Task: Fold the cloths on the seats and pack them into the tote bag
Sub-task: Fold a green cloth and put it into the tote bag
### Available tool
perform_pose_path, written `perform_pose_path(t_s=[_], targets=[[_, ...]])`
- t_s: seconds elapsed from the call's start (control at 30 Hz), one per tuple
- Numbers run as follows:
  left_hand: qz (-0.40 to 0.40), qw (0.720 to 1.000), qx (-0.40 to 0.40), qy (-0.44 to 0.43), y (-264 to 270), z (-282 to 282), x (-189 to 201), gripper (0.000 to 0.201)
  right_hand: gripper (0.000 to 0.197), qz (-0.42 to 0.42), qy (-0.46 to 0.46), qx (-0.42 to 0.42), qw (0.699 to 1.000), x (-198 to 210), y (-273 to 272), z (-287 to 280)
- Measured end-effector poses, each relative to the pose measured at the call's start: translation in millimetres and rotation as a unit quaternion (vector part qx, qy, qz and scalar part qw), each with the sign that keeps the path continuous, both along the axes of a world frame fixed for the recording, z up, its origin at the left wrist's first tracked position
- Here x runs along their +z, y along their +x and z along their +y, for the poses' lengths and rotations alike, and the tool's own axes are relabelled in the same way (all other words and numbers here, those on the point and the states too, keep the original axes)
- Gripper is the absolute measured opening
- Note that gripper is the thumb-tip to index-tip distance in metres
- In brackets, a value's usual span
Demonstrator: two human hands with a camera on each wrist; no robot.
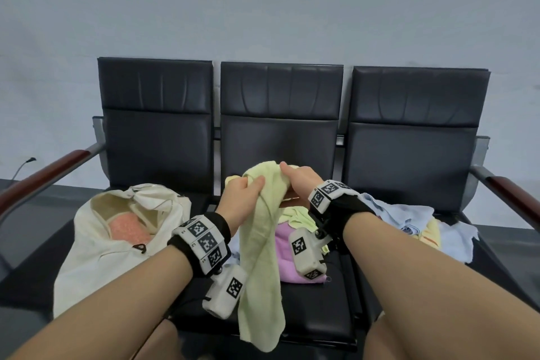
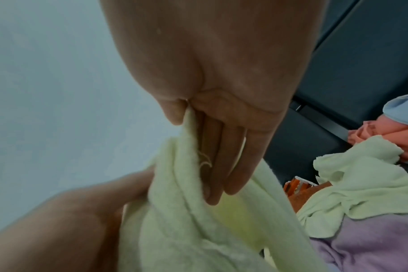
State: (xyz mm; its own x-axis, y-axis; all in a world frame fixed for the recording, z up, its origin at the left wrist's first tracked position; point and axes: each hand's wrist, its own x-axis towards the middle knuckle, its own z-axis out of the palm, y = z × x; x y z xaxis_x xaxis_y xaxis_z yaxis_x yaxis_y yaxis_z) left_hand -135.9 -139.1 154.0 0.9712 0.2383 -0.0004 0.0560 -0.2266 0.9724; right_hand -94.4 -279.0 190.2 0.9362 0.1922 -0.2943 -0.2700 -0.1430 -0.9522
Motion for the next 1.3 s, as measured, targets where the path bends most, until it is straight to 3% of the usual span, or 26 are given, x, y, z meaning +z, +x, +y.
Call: perform_pose_path(t_s=[0.07, 0.27, 0.43, 0.5, 0.57, 0.67, 0.77, 0.8, 0.87, 0.93, 0.97, 1.03, 1.1, 1.2, 1.3], targets=[[-0.012, 0.999, 0.040, 0.032, 3.1, 6.4, -1.7, 0.058, 0.031, -0.009, -0.012, -0.021, 1.000, 3.0, 1.9, -1.7], [0.029, 0.992, 0.097, 0.072, 10.5, 40.8, -11.3, 0.049, 0.040, -0.031, -0.061, -0.082, 0.994, 3.6, 12.8, -13.7], [0.054, 0.984, 0.128, 0.116, 7.6, 72.3, -24.0, 0.050, 0.086, -0.014, -0.075, -0.112, 0.991, -7.3, 38.6, -36.1], [0.062, 0.984, 0.134, 0.103, 7.8, 82.8, -28.1, 0.052, 0.082, -0.005, -0.061, -0.126, 0.990, -16.2, 53.4, -48.7], [0.082, 0.983, 0.151, 0.058, 9.4, 91.4, -29.2, 0.052, 0.070, 0.001, -0.037, -0.134, 0.990, -22.9, 62.8, -62.0], [0.110, 0.974, 0.169, -0.104, 6.4, 96.3, -28.9, 0.050, 0.060, 0.050, 0.009, -0.102, 0.993, -3.7, 33.0, -70.2], [0.109, 0.940, 0.040, -0.321, -6.3, 93.3, -23.4, 0.050, 0.047, 0.090, 0.025, -0.056, 0.994, 21.7, -0.5, -68.5], [0.092, 0.930, -0.008, -0.356, -10.7, 90.8, -23.5, 0.043, 0.042, 0.089, 0.036, -0.053, 0.994, 24.8, -4.0, -70.4], [0.067, 0.940, -0.060, -0.330, -14.4, 83.7, -27.2, 0.029, 0.034, 0.085, 0.053, -0.056, 0.993, 27.6, -7.1, -72.2], [0.072, 0.971, -0.067, -0.219, -12.7, 77.7, -40.7, 0.050, 0.032, 0.070, 0.063, -0.068, 0.993, 27.2, -6.9, -72.7], [0.081, 0.985, -0.050, -0.142, -12.7, 75.4, -45.2, 0.049, 0.030, 0.061, 0.066, -0.081, 0.993, 25.7, -5.8, -72.0], [0.077, 0.997, -0.024, 0.020, -8.8, 74.8, -58.2, 0.035, 0.026, 0.040, 0.077, -0.112, 0.990, 23.8, -4.8, -70.9], [0.068, 0.992, -0.043, 0.098, -9.6, 73.7, -69.8, 0.016, 0.025, 0.010, 0.083, -0.131, 0.988, 20.5, -4.3, -70.5], [0.075, 0.993, -0.026, 0.084, -11.2, 71.2, -90.4, 0.028, 0.025, -0.018, 0.036, -0.127, 0.991, 15.8, -4.1, -70.3], [0.141, 0.988, 0.060, -0.011, -5.7, 83.1, -114.3, 0.059, 0.031, -0.033, -0.021, -0.128, 0.991, 9.4, 1.2, -72.9]])
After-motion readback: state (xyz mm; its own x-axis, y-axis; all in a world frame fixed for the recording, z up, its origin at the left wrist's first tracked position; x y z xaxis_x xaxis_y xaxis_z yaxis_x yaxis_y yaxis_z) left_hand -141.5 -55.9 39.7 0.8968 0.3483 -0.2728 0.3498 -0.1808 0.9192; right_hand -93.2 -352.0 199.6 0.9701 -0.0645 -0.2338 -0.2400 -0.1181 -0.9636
